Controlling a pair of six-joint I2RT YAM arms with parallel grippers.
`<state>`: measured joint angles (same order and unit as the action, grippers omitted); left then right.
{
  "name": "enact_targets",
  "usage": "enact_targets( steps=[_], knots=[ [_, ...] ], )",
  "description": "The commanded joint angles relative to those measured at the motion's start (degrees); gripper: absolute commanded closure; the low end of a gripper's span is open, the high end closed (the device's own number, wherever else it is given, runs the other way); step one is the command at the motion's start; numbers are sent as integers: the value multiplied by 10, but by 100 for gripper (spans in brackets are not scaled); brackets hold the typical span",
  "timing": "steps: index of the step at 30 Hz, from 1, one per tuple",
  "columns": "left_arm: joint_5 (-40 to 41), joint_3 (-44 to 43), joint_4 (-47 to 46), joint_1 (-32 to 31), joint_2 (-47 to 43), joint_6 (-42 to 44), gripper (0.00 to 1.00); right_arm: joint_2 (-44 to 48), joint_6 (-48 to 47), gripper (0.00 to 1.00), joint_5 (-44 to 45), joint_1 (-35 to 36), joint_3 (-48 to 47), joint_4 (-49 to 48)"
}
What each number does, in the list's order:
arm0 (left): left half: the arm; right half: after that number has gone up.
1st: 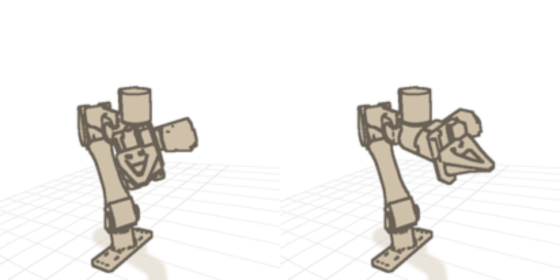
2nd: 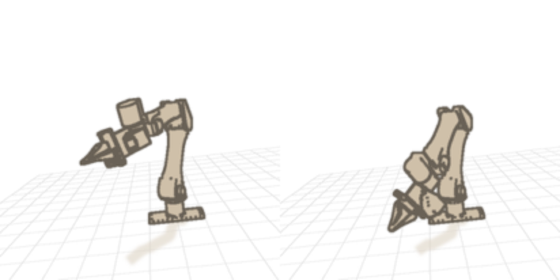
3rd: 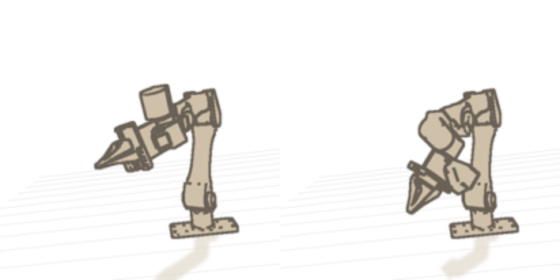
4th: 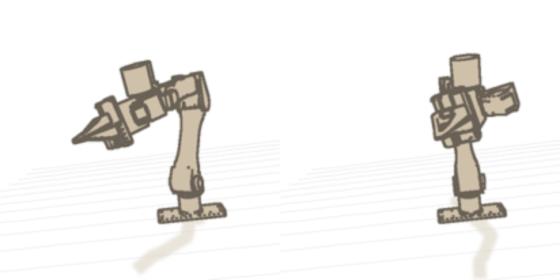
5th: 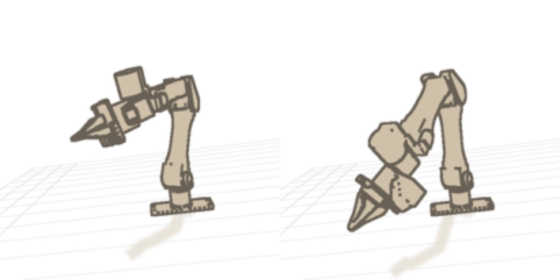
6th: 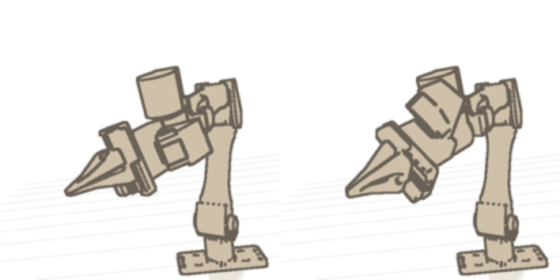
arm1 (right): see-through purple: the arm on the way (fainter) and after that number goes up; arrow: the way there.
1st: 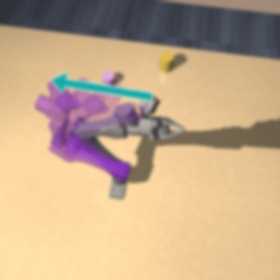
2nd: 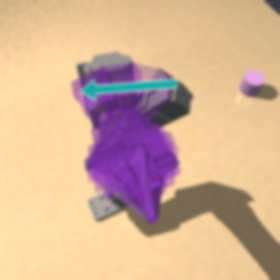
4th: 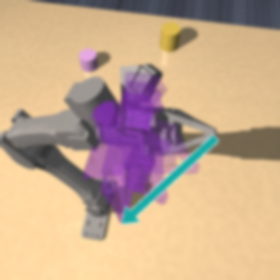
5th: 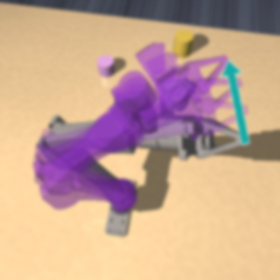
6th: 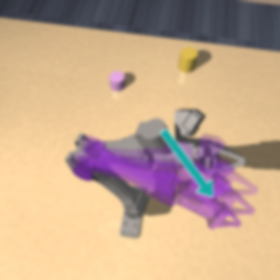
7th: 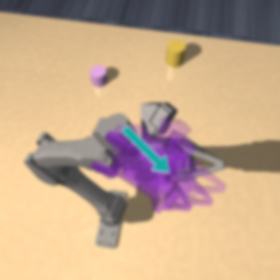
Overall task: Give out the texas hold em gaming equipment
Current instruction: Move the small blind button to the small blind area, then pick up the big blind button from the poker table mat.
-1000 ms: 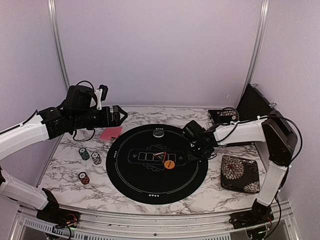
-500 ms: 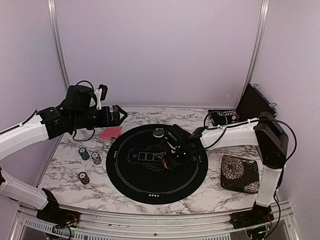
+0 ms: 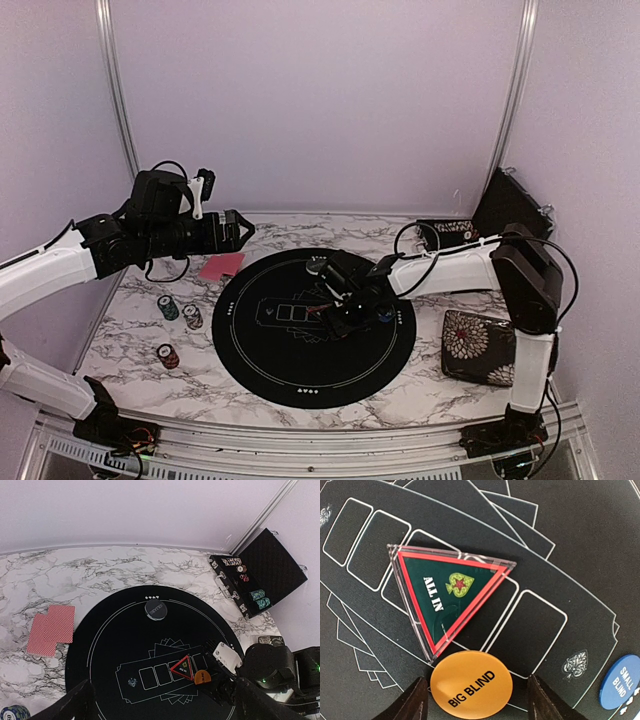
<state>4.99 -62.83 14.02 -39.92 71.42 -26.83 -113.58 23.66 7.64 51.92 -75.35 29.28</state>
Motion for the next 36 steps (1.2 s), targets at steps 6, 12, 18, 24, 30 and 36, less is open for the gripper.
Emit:
enact_targets(
  steps=[6,12,18,24,30,36],
  knots=[
    [5,0,-8,5,-8,-1,1,-12,8,39,6,6,-16,3],
    [5,1,-8,5,-9,-2,1,-15,16,43,7,12,-16,9],
    [6,4,-9,5,-9,-3,1,-15,34,46,25,27,-14,30],
    [3,3,-10,5,-8,-3,1,-11,47,48,26,38,-8,35],
    [4,7,-10,5,-10,-3,1,-27,40,50,21,61,-36,42],
    [7,10,-10,5,-16,-3,1,-55,33,51,7,96,-82,59]
  ],
)
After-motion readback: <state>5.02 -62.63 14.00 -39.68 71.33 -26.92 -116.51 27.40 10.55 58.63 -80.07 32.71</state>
